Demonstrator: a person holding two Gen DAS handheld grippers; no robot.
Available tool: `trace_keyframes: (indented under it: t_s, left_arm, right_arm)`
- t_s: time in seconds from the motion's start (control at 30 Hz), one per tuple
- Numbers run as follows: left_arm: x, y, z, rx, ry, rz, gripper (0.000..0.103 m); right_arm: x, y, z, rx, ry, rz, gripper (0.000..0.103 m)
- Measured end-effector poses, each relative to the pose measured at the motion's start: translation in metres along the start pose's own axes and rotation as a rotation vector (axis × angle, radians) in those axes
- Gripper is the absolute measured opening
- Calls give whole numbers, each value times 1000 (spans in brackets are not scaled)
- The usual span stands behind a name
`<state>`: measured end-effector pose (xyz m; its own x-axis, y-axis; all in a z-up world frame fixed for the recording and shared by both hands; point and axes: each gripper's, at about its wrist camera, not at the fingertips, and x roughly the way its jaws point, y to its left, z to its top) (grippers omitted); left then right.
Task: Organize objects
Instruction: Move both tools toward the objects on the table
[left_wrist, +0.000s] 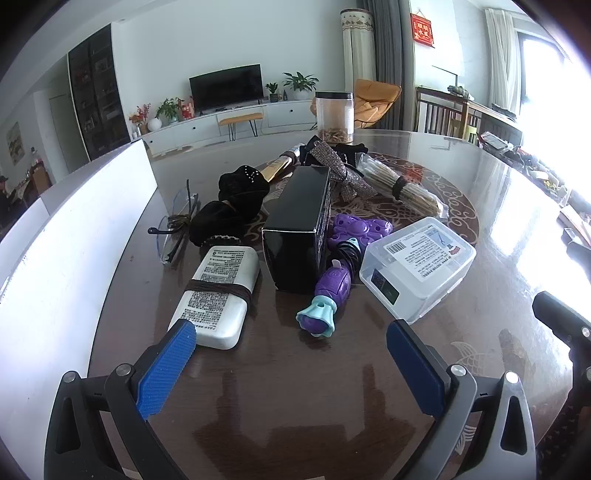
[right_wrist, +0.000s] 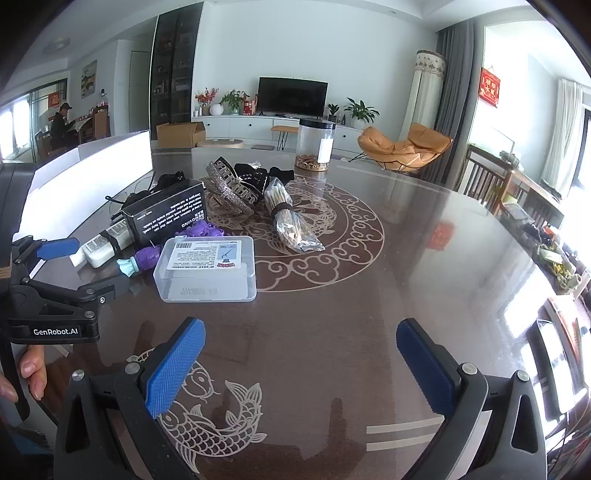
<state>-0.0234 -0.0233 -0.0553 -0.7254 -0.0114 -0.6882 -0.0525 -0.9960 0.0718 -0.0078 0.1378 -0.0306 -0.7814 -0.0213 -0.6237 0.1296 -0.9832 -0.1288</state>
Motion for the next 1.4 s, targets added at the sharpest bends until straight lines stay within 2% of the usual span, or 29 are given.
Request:
trace_keyframes:
  t_s: [1.13,1.4]
  left_arm:
    - [1,1,-2,-10,5,3,103]
    - [2,9,-3,-45,14,-12,103]
  right_arm:
    - [4,2,-2,-2,12,11,103]
    - [13,1,-4,26,49,32,103]
